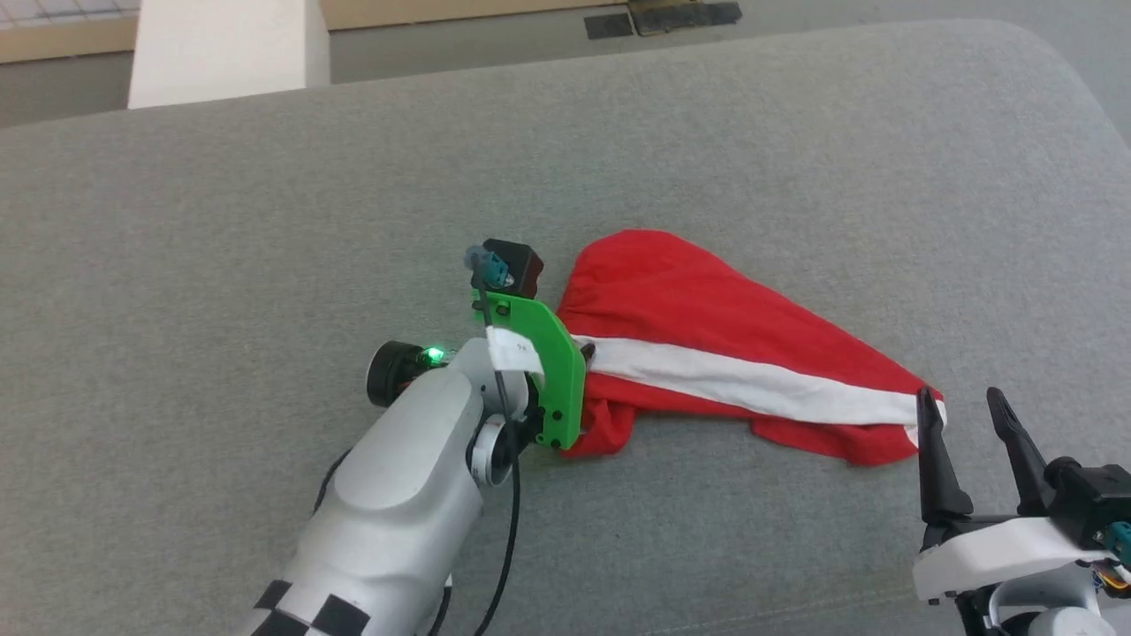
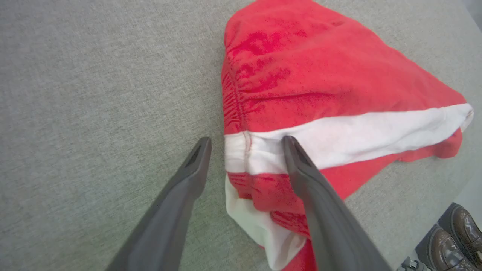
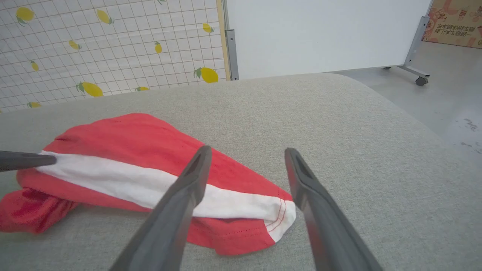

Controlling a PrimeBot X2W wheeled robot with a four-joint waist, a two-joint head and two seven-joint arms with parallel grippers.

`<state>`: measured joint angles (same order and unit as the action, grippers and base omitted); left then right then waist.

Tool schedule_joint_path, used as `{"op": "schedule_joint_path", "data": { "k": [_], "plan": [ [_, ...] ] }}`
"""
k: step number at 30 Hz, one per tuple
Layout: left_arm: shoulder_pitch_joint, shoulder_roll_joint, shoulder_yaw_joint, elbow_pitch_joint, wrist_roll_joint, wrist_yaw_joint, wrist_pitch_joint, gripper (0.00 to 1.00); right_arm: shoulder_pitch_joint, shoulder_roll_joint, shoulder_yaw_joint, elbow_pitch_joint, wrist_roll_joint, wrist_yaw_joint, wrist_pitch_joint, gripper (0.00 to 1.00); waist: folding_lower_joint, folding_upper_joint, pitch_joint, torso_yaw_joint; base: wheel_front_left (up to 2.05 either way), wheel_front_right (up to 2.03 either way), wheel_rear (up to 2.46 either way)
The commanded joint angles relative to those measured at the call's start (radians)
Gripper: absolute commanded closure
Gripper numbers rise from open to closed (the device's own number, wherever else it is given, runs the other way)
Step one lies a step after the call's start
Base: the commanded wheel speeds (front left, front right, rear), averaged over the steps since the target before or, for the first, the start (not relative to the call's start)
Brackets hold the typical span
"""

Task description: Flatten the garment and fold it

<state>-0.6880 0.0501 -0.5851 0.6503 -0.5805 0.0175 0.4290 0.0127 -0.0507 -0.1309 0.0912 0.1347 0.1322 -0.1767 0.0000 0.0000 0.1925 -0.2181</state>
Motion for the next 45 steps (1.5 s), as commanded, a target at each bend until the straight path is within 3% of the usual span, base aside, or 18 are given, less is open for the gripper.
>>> {"op": "schedule_joint_path", "data": {
  "k": [1, 3, 4, 5, 6, 7, 8, 10, 15, 22, 28, 37, 45],
  "plan": [
    [-0.021, 0.007, -0.004, 0.008, 0.005, 0.011, 0.019, 0.0, -0.02, 0.001, 0.001, 0.005, 0.009, -0.002, -0.009, 0.0, 0.0, 0.0, 0.01, -0.01, 0.0, 0.0, 0.0],
    [-0.029, 0.009, -0.009, 0.012, 0.001, 0.01, 0.049, 0.0, -0.024, 0.001, 0.002, 0.011, 0.01, -0.002, -0.011, 0.0, 0.0, 0.0, 0.013, -0.012, 0.0, 0.0, 0.0],
    [-0.031, 0.009, -0.012, 0.012, -0.004, 0.005, 0.064, 0.05, -0.027, 0.001, 0.003, 0.014, 0.011, -0.002, -0.012, 0.0, 0.0, 0.0, 0.015, -0.012, 0.0, 0.0, 0.0],
    [-0.032, 0.009, -0.013, 0.011, -0.006, 0.003, 0.072, 0.4, -0.028, 0.001, 0.004, 0.016, 0.012, -0.002, -0.013, 0.0, 0.0, 0.0, 0.016, -0.012, 0.0, 0.0, 0.0],
    [-0.034, 0.01, -0.017, 0.008, -0.008, -0.002, 0.079, 0.65, -0.03, 0.001, 0.005, 0.019, 0.012, -0.002, -0.015, 0.0, 0.0, 0.0, 0.016, -0.011, 0.0, 0.0, 0.0],
    [-0.034, 0.011, -0.019, 0.005, -0.008, -0.003, 0.083, 0.98, -0.032, 0.001, 0.006, 0.021, 0.013, -0.002, -0.016, 0.0, 0.0, 0.0, 0.017, -0.01, 0.0, 0.0, 0.0],
    [-0.033, 0.011, -0.022, 0.004, -0.012, -0.008, 0.093, 1.0, -0.033, 0.001, 0.008, 0.024, 0.013, -0.002, -0.017, 0.0, 0.0, 0.0, 0.017, -0.009, 0.0, 0.0, 0.0],
    [-0.03, 0.012, -0.027, -0.004, -0.018, -0.018, 0.102, 1.0, -0.036, 0.001, 0.009, 0.028, 0.014, -0.002, -0.019, 0.0, 0.0, 0.0, 0.017, -0.006, 0.0, 0.0, 0.0],
    [-0.016, 0.025, -0.01, -0.045, -0.008, -0.005, 0.008, 1.0, -0.037, 0.001, 0.01, 0.036, 0.009, -0.002, -0.021, 0.0, 0.0, 0.0, 0.002, 0.007, 0.0, 0.0, 0.0],
    [0.106, 0.063, 0.061, -0.133, -0.024, 0.059, -0.156, 1.0, -0.023, 0.001, 0.015, 0.027, 0.001, -0.002, -0.014, 0.0, 0.0, 0.0, -0.044, 0.037, 0.0, 0.0, 0.0],
    [0.272, 0.117, 0.106, -0.261, -0.044, 0.109, -0.229, 1.0, 0.01, 0.001, 0.047, -0.002, 0.012, -0.002, 0.031, 0.0, 0.0, 0.0, -0.066, 0.07, 0.0, 0.0, 0.0],
    [0.448, 0.154, 0.108, -0.44, -0.061, 0.154, -0.238, 1.0, 0.087, 0.001, 0.097, -0.038, 0.034, -0.002, 0.326, 0.0, 0.0, 0.0, -0.052, 0.12, 0.0, 0.0, 0.0],
    [0.462, 0.154, 0.099, -0.491, -0.065, 0.16, -0.229, 1.0, 0.071, 0.001, 0.089, -0.052, 0.043, -0.002, 0.535, 0.0, 0.0, 0.0, -0.018, 0.15, 0.0, 0.0, 0.0]
  ]
}}
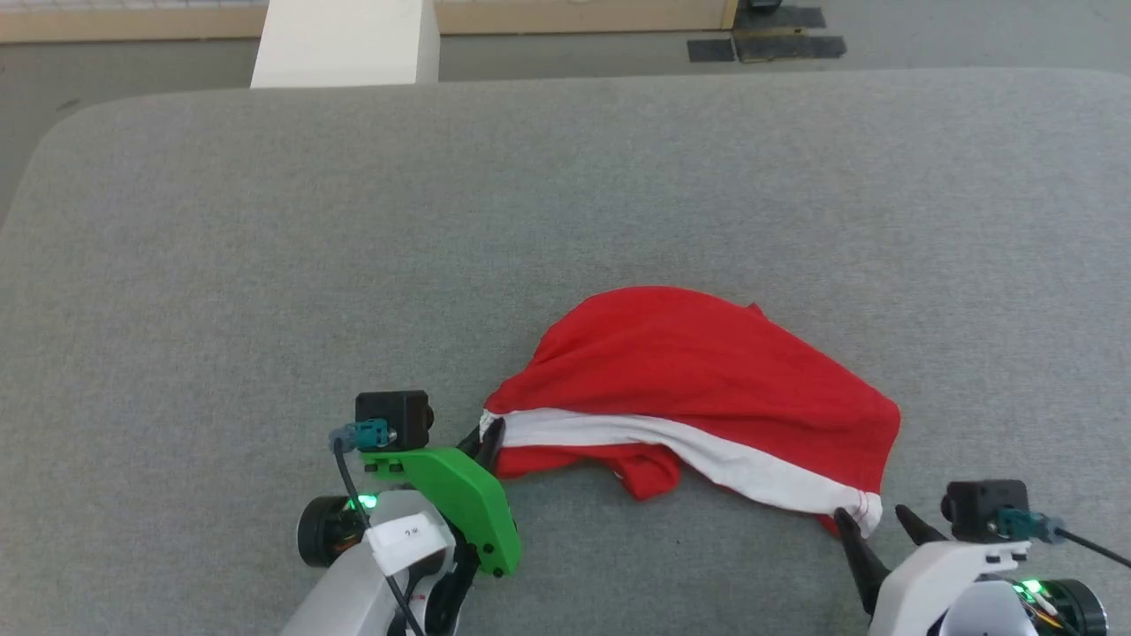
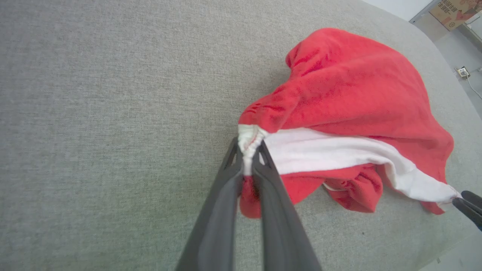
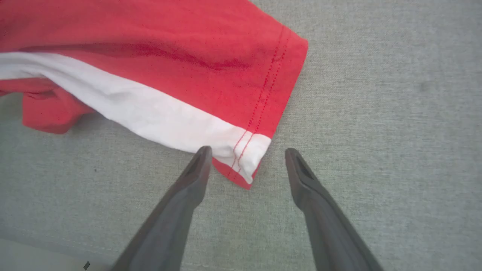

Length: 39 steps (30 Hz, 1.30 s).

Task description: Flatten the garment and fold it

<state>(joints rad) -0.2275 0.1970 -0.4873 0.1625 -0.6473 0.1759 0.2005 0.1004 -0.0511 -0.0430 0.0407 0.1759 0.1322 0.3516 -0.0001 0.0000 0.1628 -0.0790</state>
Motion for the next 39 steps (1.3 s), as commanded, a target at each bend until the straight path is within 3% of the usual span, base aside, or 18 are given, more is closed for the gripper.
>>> {"op": "schedule_joint_path", "data": {
  "k": [1, 5, 7, 8, 9, 10, 20, 28, 33, 39],
  "plan": [
    [-0.001, 0.008, 0.0, -0.006, 0.001, 0.001, 0.0, 1.0, -0.024, 0.001, 0.005, 0.001, 0.004, -0.002, 0.022, 0.0, 0.0001, 0.0, 0.015, 0.013, 0.0, 0.0, 0.0],
    [-0.013, 0.008, -0.003, -0.011, 0.002, -0.001, 0.003, 1.0, -0.052, 0.001, 0.028, 0.01, 0.011, -0.002, 0.087, 0.0, 0.0001, 0.0, 0.029, 0.024, 0.0, 0.0, 0.0],
    [-0.018, 0.009, -0.004, -0.013, 0.001, -0.002, 0.003, 1.0, -0.063, 0.001, 0.031, 0.01, 0.016, -0.002, 0.102, 0.38, 0.0001, 0.0, 0.035, 0.028, 0.0, 0.0, 0.0],
    [-0.02, 0.008, -0.004, -0.013, 0.0, -0.004, 0.004, 1.0, -0.067, 0.001, 0.031, 0.009, 0.018, -0.002, 0.105, 0.68, 0.0001, 0.0, 0.037, 0.029, 0.0, 0.0, 0.0],
    [-0.021, 0.008, -0.004, -0.013, -0.001, -0.004, 0.003, 1.0, -0.07, 0.001, 0.031, 0.007, 0.018, -0.002, 0.105, 0.8, 0.0001, 0.0, 0.038, 0.03, 0.0, 0.0, 0.0],
    [-0.022, 0.008, -0.004, -0.013, -0.001, -0.005, 0.001, 1.0, -0.073, 0.001, 0.032, 0.004, 0.018, -0.002, 0.103, 1.0, 0.0001, 0.0, 0.038, 0.032, 0.0, 0.0, 0.0],
    [-0.005, 0.006, 0.007, -0.012, -0.025, -0.013, -0.023, 1.0, -0.043, 0.001, 0.021, -0.038, 0.029, -0.002, 0.077, 1.0, 0.0001, 0.0, 0.0, 0.018, 0.0, 0.0, 0.0],
    [-0.035, 0.037, 0.035, -0.104, -0.05, -0.057, -0.037, 1.0, -0.058, 0.001, 0.032, -0.173, 0.023, -0.002, 0.088, 1.0, 0.0001, 0.0, -0.027, -0.001, 0.0, 0.0, 0.0],
    [-0.163, 0.081, 0.046, -0.158, -0.049, -0.096, 0.024, 1.0, -0.184, -0.006, 0.062, -0.251, -0.033, -0.002, 0.16, 1.0, 0.0001, 0.0, -0.004, -0.014, 0.0, 0.0, 0.0],
    [-0.393, 0.094, 0.081, -0.148, -0.086, -0.136, 0.122, 1.0, -0.457, -0.095, 0.114, -0.242, -0.032, -0.002, 0.233, 1.0, 0.0001, 0.0, 0.075, -0.026, 0.0, 0.0, 0.0]
  ]
}}
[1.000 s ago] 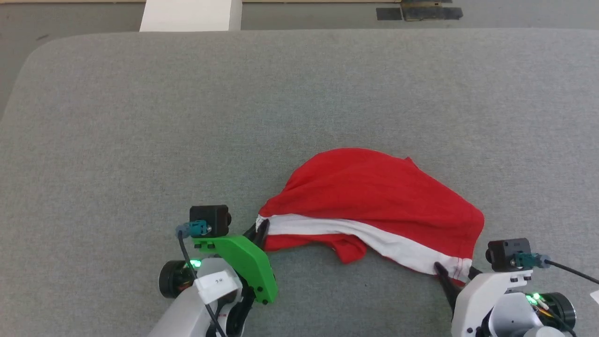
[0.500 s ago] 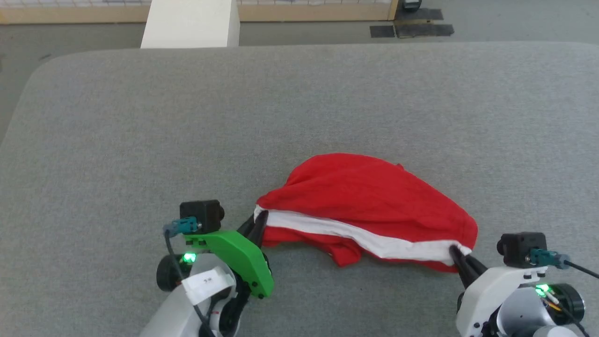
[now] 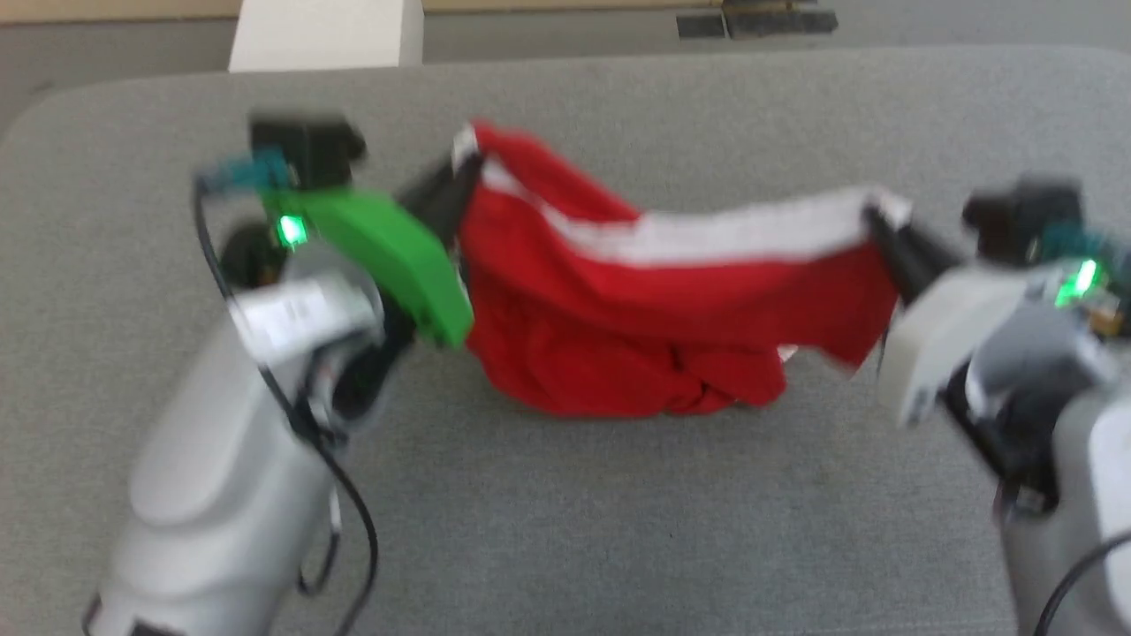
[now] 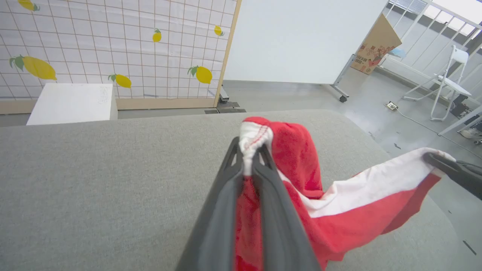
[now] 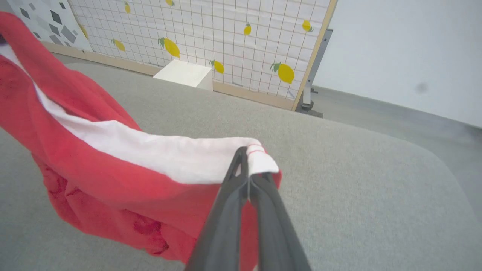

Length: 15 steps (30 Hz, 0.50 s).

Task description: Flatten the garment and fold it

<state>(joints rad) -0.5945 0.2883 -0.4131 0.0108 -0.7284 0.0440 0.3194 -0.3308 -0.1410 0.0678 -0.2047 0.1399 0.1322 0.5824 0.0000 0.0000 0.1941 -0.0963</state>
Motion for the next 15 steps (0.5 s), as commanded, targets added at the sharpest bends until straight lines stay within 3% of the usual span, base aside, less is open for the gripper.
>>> {"op": "schedule_joint_path", "data": {
  "k": [1, 8, 15],
  "plan": [
    [-0.065, 0.002, 0.013, 0.013, -0.008, -0.005, 0.015, 1.0, -0.071, -0.016, 0.008, 0.014, 0.007, -0.002, 0.008, 1.0, 0.0, 0.0, 0.064, -0.01, 0.0, 0.0, 0.0],
    [-0.383, -0.028, 0.074, 0.132, -0.016, -0.002, 0.034, 1.0, -0.458, -0.072, 0.053, 0.16, 0.025, -0.002, -0.01, 1.0, 0.0, 0.0, 0.229, -0.022, 0.0, 0.0, 0.0],
    [-0.671, -0.057, 0.148, 0.264, 0.038, 0.038, -0.089, 1.0, -0.762, -0.082, 0.075, 0.311, -0.023, -0.002, -0.133, 1.0, 0.0, 0.0, 0.348, -0.036, 0.0, 0.0, 0.0]
  ]
}}
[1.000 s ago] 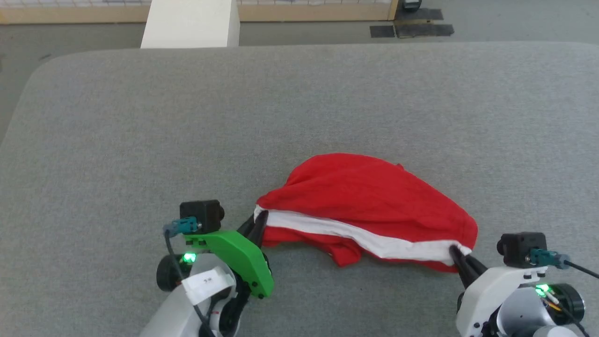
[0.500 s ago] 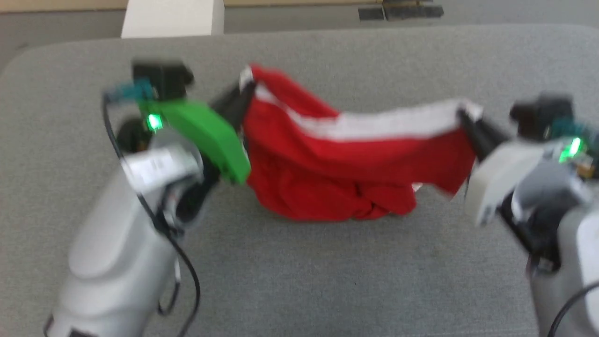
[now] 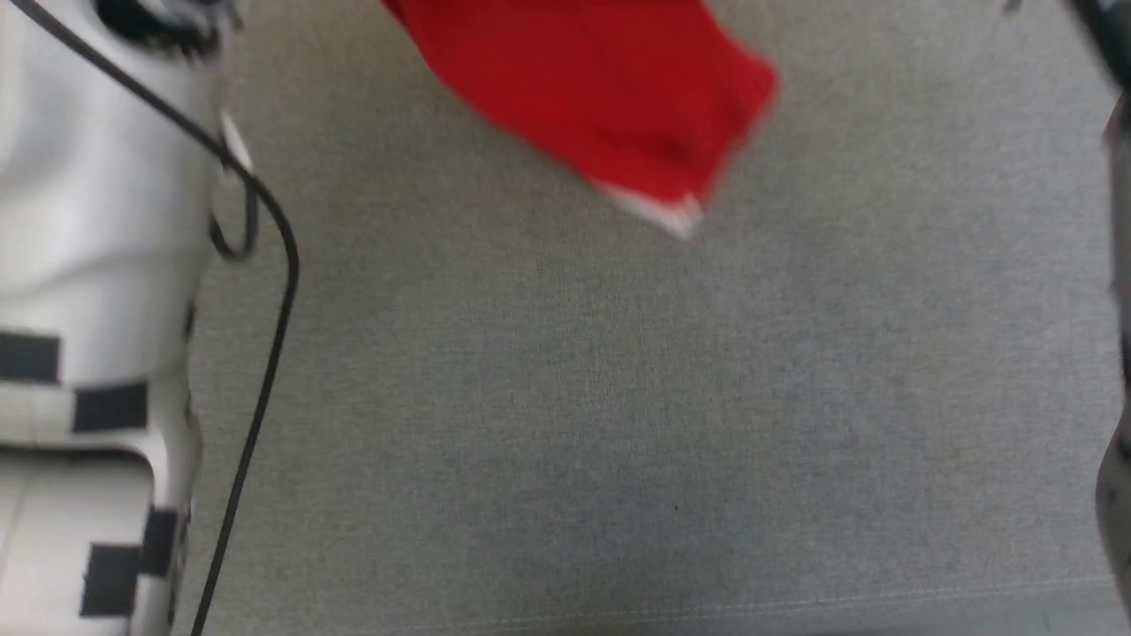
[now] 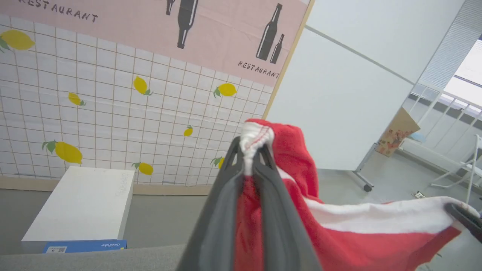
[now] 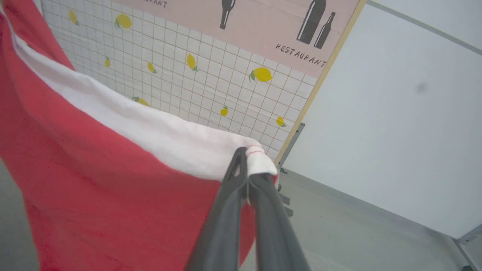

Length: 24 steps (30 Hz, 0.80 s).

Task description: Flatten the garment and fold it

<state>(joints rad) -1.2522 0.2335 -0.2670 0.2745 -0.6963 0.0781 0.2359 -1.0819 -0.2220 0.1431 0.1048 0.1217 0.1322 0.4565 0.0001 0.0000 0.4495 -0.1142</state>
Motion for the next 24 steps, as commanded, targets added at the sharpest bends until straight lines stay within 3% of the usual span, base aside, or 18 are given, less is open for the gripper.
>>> {"op": "schedule_joint_path", "data": {
  "k": [1, 6, 12, 18, 24],
  "plan": [
    [-0.055, -0.009, 0.021, 0.018, 0.008, 0.013, -0.037, 1.0, -0.055, 0.001, -0.006, 0.024, -0.022, -0.002, -0.034, 1.0, -0.0001, 0.0, 0.108, -0.021, 0.0, 0.0, 0.0],
    [-0.201, -0.045, 0.078, 0.089, 0.009, 0.015, -0.18, 1.0, -0.224, 0.022, -0.052, 0.11, -0.121, -0.002, -0.179, 1.0, -0.0001, 0.0, 0.15, -0.024, 0.0, 0.0, 0.0],
    [-0.257, -0.068, 0.093, 0.164, -0.008, -0.045, -0.281, 1.0, -0.297, 0.052, -0.096, 0.184, -0.208, -0.002, -0.321, 1.0, -0.0001, 0.0, 0.168, -0.021, 0.0, 0.0, 0.0],
    [-0.111, -0.051, 0.056, 0.261, -0.009, -0.104, -0.288, 1.0, -0.188, 0.066, -0.067, 0.295, -0.185, -0.002, -0.349, 1.0, -0.0001, 0.0, 0.145, -0.013, 0.0, 0.0, 0.0],
    [0.134, -0.034, -0.004, 0.326, 0.005, -0.131, -0.274, 1.0, 0.006, 0.052, 0.007, 0.348, -0.082, -0.002, -0.326, 1.0, -0.0001, 0.0, 0.075, 0.004, 0.0, 0.0, 0.0]
  ]
}}
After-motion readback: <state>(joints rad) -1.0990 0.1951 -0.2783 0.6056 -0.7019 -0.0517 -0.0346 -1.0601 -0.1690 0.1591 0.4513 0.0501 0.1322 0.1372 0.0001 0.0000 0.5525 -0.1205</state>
